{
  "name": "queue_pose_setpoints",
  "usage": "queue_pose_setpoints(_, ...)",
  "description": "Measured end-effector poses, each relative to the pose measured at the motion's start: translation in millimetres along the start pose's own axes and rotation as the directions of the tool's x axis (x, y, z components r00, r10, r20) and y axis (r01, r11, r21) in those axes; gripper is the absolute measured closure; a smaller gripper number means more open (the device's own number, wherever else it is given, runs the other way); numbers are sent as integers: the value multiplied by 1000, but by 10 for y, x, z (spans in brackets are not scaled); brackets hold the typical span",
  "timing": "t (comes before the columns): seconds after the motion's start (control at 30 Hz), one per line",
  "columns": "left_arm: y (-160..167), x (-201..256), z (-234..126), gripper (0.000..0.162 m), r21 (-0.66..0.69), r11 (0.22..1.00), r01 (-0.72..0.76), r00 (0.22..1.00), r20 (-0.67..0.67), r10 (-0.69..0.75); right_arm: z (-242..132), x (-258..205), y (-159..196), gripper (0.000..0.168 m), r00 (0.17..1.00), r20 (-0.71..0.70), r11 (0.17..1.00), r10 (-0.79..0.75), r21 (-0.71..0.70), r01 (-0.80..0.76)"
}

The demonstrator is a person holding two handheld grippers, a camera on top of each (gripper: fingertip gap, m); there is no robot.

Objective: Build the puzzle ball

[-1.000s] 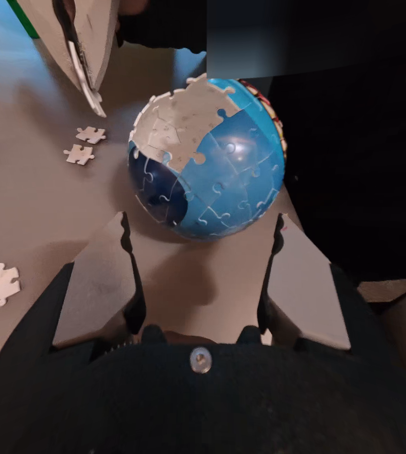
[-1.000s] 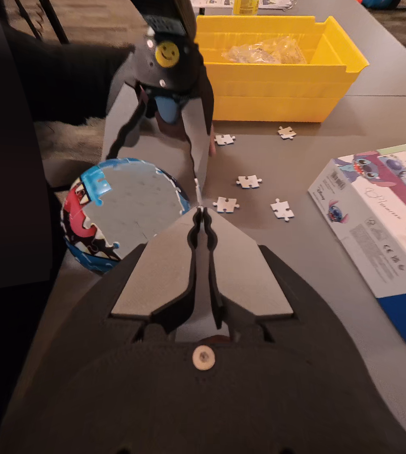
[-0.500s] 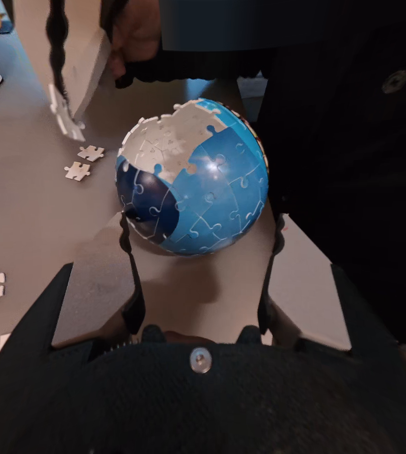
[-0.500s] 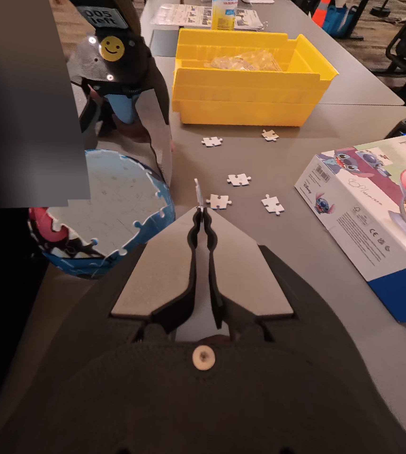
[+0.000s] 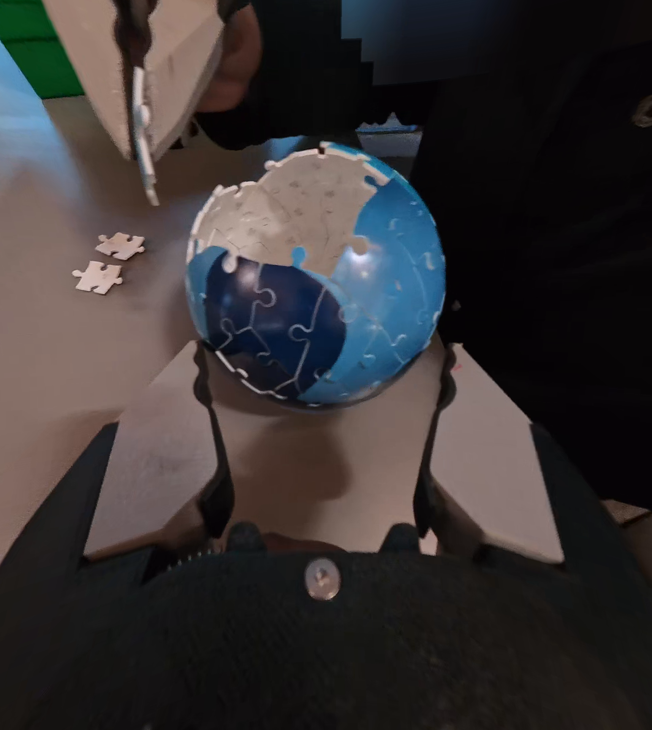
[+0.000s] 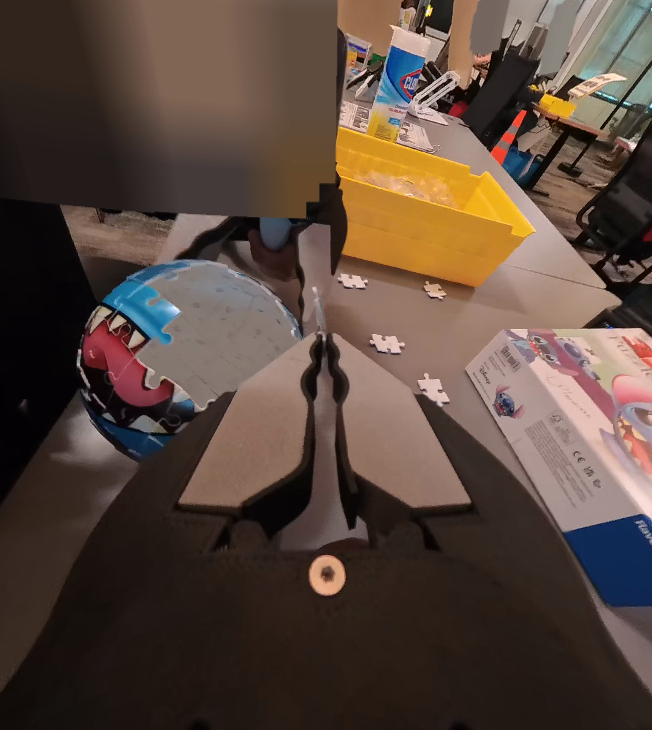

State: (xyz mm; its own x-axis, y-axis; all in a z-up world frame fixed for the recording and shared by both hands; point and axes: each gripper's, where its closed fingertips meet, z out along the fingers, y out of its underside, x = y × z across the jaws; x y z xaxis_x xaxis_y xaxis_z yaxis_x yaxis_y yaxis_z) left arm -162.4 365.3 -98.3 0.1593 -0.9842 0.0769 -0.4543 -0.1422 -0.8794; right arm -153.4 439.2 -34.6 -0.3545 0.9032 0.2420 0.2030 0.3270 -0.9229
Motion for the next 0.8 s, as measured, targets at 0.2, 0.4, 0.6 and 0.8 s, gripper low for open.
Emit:
queue_pose_setpoints(0.2,56,124,-24,45,-36,999,-15,996,89,18,18,-81,-118,168,978,-23,978,-205,41,206)
queue_pose_setpoints(0.4,53,239,-144,48,-23,999,-42,995,91,44,141,-250,-152,168,927,-5,927,-376,24,376)
queue_pose_setpoints(0.6,-17,185,-304,52,37,996,-78,994,75,75,251,-350,-157,168,832,4,832,-555,31,554)
queue_pose_setpoints(0.8,-4,167,-234,55,38,994,-99,994,47,97,165,-328,-254,168,798,-16,789,-603,139,599)
